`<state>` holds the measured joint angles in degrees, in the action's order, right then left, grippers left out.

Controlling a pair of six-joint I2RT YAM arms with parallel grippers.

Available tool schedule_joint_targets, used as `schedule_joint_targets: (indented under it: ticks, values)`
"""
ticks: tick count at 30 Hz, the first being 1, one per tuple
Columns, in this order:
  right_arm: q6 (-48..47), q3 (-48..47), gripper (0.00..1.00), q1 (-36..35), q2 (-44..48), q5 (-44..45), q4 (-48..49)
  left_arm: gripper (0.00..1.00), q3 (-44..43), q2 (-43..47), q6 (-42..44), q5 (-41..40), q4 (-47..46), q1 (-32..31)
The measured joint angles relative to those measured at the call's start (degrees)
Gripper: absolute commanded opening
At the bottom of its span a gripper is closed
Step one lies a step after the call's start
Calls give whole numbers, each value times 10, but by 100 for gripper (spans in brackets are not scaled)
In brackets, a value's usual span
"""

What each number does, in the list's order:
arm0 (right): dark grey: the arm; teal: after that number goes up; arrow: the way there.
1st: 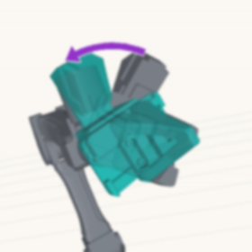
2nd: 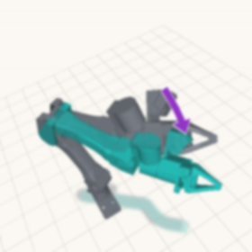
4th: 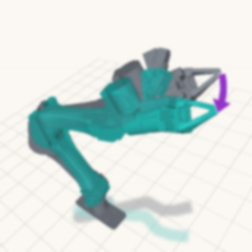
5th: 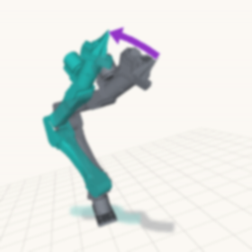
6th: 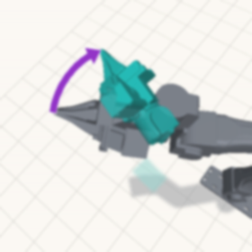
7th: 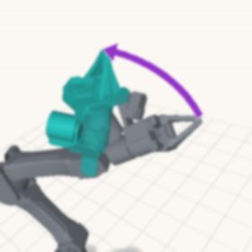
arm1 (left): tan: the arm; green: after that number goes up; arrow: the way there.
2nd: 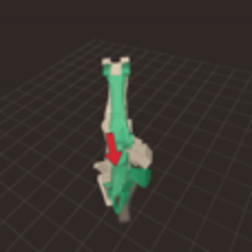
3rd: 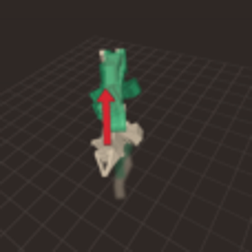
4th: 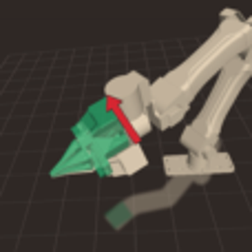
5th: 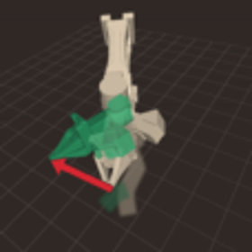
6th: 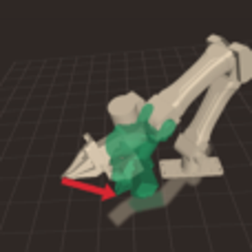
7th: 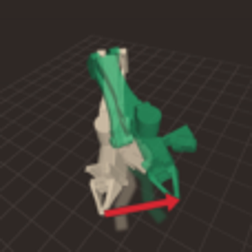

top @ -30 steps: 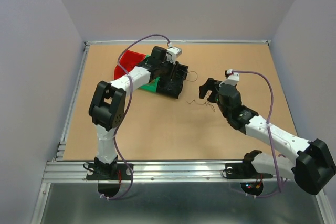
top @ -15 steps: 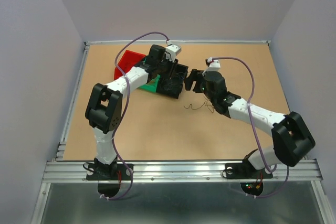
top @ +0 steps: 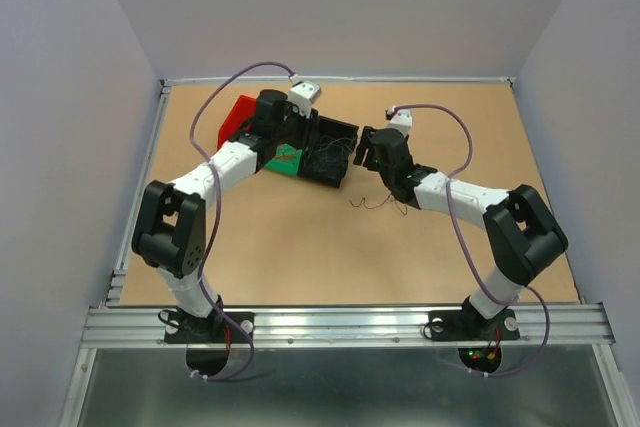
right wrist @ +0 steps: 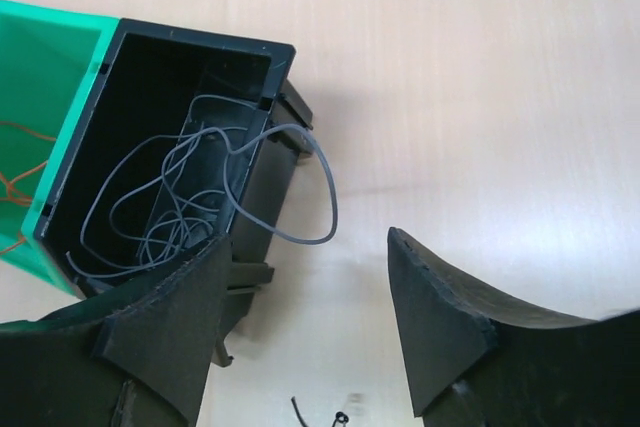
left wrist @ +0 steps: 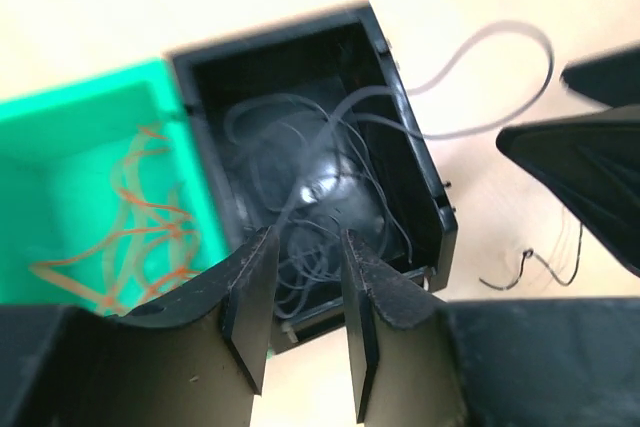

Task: Untangle the cables

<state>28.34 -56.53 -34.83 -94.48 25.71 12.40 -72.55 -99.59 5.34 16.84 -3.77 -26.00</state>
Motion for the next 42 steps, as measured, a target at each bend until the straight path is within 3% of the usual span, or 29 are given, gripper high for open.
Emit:
schedule_joint_targets:
  ticks: [2,6,10,11,12,15,25,32,35,39,42]
  values:
    - [0,0,64,0,-1,9,-2,42,19,38,-10,8,-33,22]
    - [-1,0,29,0,-1,24,-2,42,39,80,-28,21,-82,58]
    - [-3,0,25,0,-1,21,13,42,45,84,-40,31,-111,78]
    - [-4,0,22,0,-1,17,20,42,47,84,-45,36,-110,82]
    - [-5,0,11,0,-1,14,25,42,47,84,-50,40,-110,85]
    - [-11,0,0,0,-1,-5,31,42,47,84,-62,57,-115,97]
    - [-35,-56,0,-10,-54,-56,12,42,47,63,-80,85,-127,127]
    - [-52,-278,0,-70,-191,-19,-117,41,47,57,-80,86,-134,127]
    - [-48,-354,11,-87,-250,-10,-174,42,47,49,-80,85,-133,127]
    - [-43,-357,65,-86,-260,1,-233,42,47,44,-80,84,-131,127]
    - [-52,-334,75,-83,-240,9,-226,42,47,44,-80,84,-135,127]
